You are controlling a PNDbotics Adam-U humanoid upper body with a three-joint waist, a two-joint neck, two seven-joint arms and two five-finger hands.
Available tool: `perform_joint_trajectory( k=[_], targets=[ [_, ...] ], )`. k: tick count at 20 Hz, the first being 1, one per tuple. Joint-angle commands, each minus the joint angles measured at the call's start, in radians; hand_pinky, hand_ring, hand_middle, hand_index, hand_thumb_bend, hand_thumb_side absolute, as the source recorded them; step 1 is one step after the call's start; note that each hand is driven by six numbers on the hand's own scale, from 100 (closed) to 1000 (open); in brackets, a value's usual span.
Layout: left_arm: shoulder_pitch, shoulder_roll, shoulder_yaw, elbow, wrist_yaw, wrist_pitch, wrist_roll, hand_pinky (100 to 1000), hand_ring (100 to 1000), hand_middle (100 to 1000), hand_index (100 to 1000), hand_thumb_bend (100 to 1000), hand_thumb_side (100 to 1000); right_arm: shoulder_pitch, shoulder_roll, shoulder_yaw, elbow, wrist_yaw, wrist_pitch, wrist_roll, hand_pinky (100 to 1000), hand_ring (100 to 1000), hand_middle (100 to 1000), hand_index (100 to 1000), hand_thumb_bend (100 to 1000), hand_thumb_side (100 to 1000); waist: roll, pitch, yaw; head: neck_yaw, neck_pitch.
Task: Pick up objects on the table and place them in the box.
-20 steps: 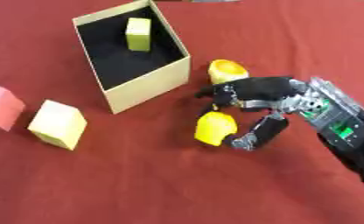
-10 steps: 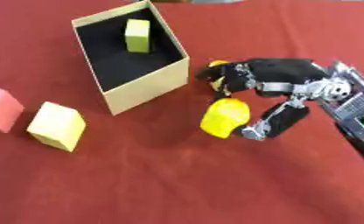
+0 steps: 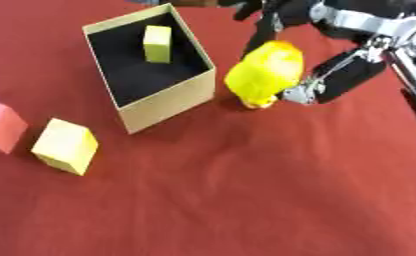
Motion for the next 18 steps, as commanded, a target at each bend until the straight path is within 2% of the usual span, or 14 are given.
perform_joint_trajectory(
  k=[1, 4, 8, 13, 18],
  targets=[
    [-0.035, 0.017, 0.018, -0.016, -0.004, -0.017, 0.009, 654, 682, 698, 808, 164, 672, -0.071, 0.005, -0.018, 0.083, -0.057, -0.046, 0.076, 865, 1000, 356, 672, 100, 104, 0.001, -0.028, 0.006, -0.015, -0.003],
    [-0.067, 0.014, 0.013, -0.016, -0.002, -0.03, 0.002, 657, 683, 699, 808, 174, 657, -0.142, 0.045, -0.024, 0.204, -0.057, -0.077, 0.111, 861, 1000, 357, 672, 100, 100, -0.001, -0.029, 0.018, -0.029, 0.0],
    [-0.109, 0.01, 0.003, -0.016, 0.004, -0.046, -0.015, 661, 683, 699, 808, 186, 638, -0.212, 0.114, -0.042, 0.357, -0.01, -0.129, 0.13, 859, 1000, 356, 671, 100, 100, -0.002, -0.027, 0.037, -0.055, 0.001],
    [-0.145, 0.001, -0.008, -0.016, 0.016, -0.055, -0.032, 662, 684, 699, 808, 190, 631, -0.275, 0.198, -0.057, 0.507, 0.094, -0.201, 0.118, 853, 996, 362, 673, 100, 100, -0.006, -0.019, 0.06, -0.075, -0.002],
    [-0.169, -0.012, -0.019, -0.016, 0.026, -0.06, -0.05, 662, 684, 700, 808, 187, 633, -0.304, 0.285, -0.085, 0.631, 0.254, -0.254, 0.067, 852, 996, 371, 678, 100, 100, 0.001, -0.008, 0.081, -0.091, -0.017]
  ],
)
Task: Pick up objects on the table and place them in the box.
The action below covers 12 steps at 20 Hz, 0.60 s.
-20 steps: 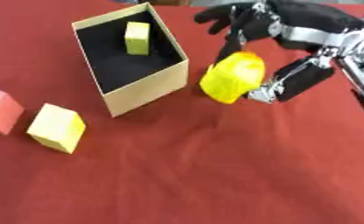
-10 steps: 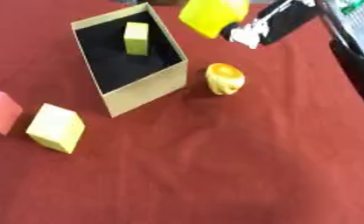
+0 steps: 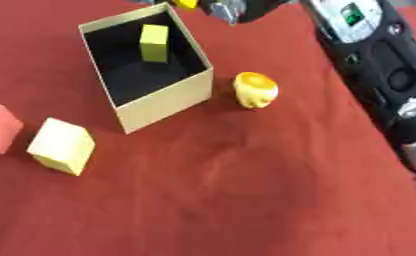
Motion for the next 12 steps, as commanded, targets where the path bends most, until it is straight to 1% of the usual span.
perform_joint_trajectory(
  k=[1, 5, 7, 8, 11, 12],
  targets=[
    [-0.022, 0.007, -0.003, -0.016, 0.01, -0.003, -0.012, 662, 684, 700, 808, 186, 634, -0.034, 0.04, -0.029, 0.063, 0.109, -0.191, 0.12, 852, 997, 374, 681, 100, 100, 0.01, -0.019, 0.006, -0.01, -0.019],
    [-0.033, -0.002, -0.009, -0.016, 0.017, -0.002, -0.02, 661, 684, 700, 808, 186, 635, -0.04, 0.102, -0.045, 0.134, 0.273, -0.215, 0.041, 847, 999, 391, 689, 100, 100, 0.015, -0.012, 0.014, -0.014, -0.027],
    [-0.037, -0.006, -0.013, -0.016, 0.02, -0.001, -0.025, 661, 684, 700, 809, 185, 637, -0.038, 0.124, -0.05, 0.167, 0.362, -0.224, -0.001, 848, 1000, 409, 701, 100, 125, 0.016, -0.01, 0.017, -0.015, -0.031],
    [-0.039, -0.008, -0.015, -0.016, 0.021, -0.001, -0.028, 660, 684, 700, 809, 183, 640, -0.036, 0.134, -0.053, 0.184, 0.407, -0.227, -0.023, 852, 1000, 425, 711, 100, 163, 0.016, -0.009, 0.018, -0.015, -0.032],
    [-0.039, -0.01, -0.02, -0.016, 0.025, 0.003, -0.035, 659, 684, 700, 809, 180, 645, -0.034, 0.155, -0.052, 0.218, 0.523, -0.243, -0.09, 851, 1000, 460, 734, 100, 201, 0.017, -0.008, 0.019, -0.01, -0.033],
    [-0.039, -0.011, -0.021, -0.016, 0.026, 0.004, -0.036, 659, 684, 700, 809, 179, 646, -0.034, 0.159, -0.051, 0.223, 0.552, -0.25, -0.111, 852, 1000, 499, 763, 100, 234, 0.017, -0.007, 0.019, -0.01, -0.033]
  ],
)
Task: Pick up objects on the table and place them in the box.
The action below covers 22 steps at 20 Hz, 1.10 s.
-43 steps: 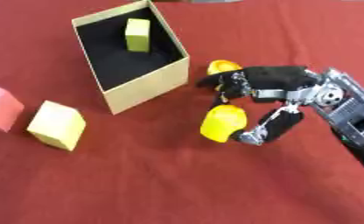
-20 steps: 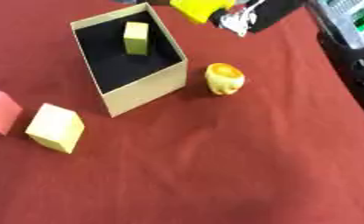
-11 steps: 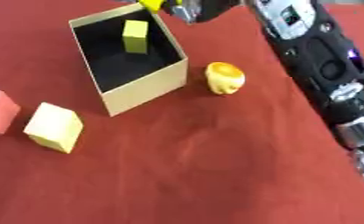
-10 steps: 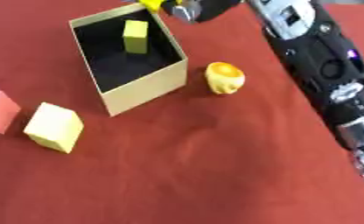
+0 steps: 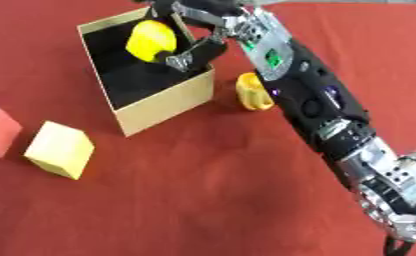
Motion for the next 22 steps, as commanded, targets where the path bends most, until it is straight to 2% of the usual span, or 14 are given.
perform_joint_trajectory(
  k=[1, 2, 4, 8, 13, 16, 22],
  targets=[
    [-0.017, 0.009, 0.0, -0.016, 0.006, 0.002, -0.008, 659, 684, 700, 809, 179, 647, -0.021, 0.007, -0.005, 0.012, 0.105, -0.106, 0.019, 854, 1000, 525, 780, 100, 261, 0.006, -0.021, 0.001, 0.001, -0.017],
    [-0.016, 0.008, -0.001, -0.016, 0.007, 0.003, -0.01, 659, 684, 700, 809, 178, 648, -0.021, 0.009, -0.003, 0.013, 0.134, -0.108, 0.001, 864, 1000, 590, 826, 100, 340, 0.005, -0.021, 0.001, 0.001, -0.017],
    [-0.014, 0.008, -0.003, -0.016, 0.008, 0.004, -0.012, 658, 684, 700, 809, 177, 651, -0.023, 0.009, -0.004, 0.012, 0.184, -0.103, -0.032, 886, 1000, 659, 881, 121, 461, 0.005, -0.022, 0.0, 0.002, -0.019],
    [-0.01, 0.007, -0.006, -0.016, 0.01, 0.007, -0.015, 658, 685, 701, 810, 175, 654, -0.029, 0.01, -0.009, -0.002, 0.25, -0.086, -0.097, 902, 1000, 708, 907, 165, 571, 0.004, -0.023, -0.002, 0.002, -0.023],
    [-0.007, 0.006, -0.009, -0.016, 0.013, 0.011, -0.018, 657, 685, 701, 810, 173, 658, -0.038, 0.01, -0.019, -0.014, 0.278, -0.063, -0.153, 899, 1000, 717, 913, 179, 566, 0.004, -0.024, -0.006, 0.006, -0.024],
    [-0.009, 0.003, -0.014, -0.016, 0.015, 0.012, -0.023, 657, 685, 701, 810, 172, 659, -0.045, 0.015, -0.022, -0.01, 0.294, -0.036, -0.186, 897, 1000, 704, 915, 105, 574, 0.003, -0.026, -0.006, 0.002, -0.029],
    [-0.007, 0.003, -0.024, -0.016, 0.02, 0.016, -0.032, 655, 685, 701, 809, 168, 665, -0.056, 0.014, -0.031, 0.01, 0.328, 0.015, -0.235, 897, 1000, 725, 922, 112, 530, 0.001, -0.029, -0.007, -0.01, -0.04]
  ],
)
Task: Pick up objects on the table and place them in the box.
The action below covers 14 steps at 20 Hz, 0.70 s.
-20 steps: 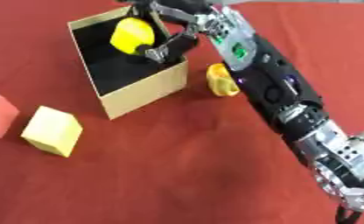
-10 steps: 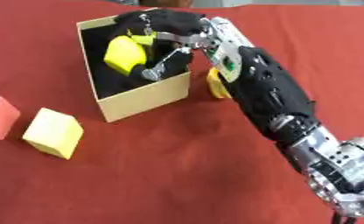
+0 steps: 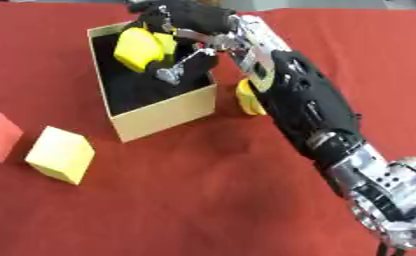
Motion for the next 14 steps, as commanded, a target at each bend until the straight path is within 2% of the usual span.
perform_joint_trajectory(
  k=[1, 4, 8, 11, 14],
  targets=[
    [-0.009, 0.011, -0.003, -0.016, 0.005, 0.001, -0.009, 655, 685, 701, 809, 167, 666, -0.031, -0.007, -0.017, 0.0, 0.034, 0.03, -0.028, 898, 1000, 724, 921, 108, 518, 0.003, -0.028, 0.0, -0.009, -0.018],
    [-0.009, 0.011, -0.009, -0.016, 0.007, 0.003, -0.015, 654, 685, 701, 809, 163, 671, -0.037, -0.007, -0.035, 0.022, 0.075, 0.064, -0.047, 896, 1000, 738, 921, 129, 467, 0.002, -0.028, 0.002, -0.014, -0.023],
    [-0.006, 0.013, -0.01, -0.016, 0.008, 0.006, -0.017, 654, 685, 701, 809, 162, 672, -0.041, -0.014, -0.049, 0.044, 0.147, 0.086, -0.061, 896, 1000, 772, 923, 280, 394, 0.002, -0.029, 0.001, -0.014, -0.027],
    [-0.004, 0.014, -0.012, -0.016, 0.008, 0.007, -0.019, 653, 685, 701, 809, 161, 674, -0.042, -0.018, -0.054, 0.047, 0.19, 0.08, -0.074, 906, 1000, 787, 940, 393, 420, 0.003, -0.03, -0.001, -0.012, -0.024],
    [-0.002, 0.014, -0.014, -0.016, 0.009, 0.01, -0.021, 652, 685, 701, 810, 159, 677, -0.045, -0.019, -0.061, 0.044, 0.2, 0.072, -0.087, 923, 1000, 791, 954, 421, 398, 0.004, -0.03, -0.003, -0.011, -0.022]
  ],
)
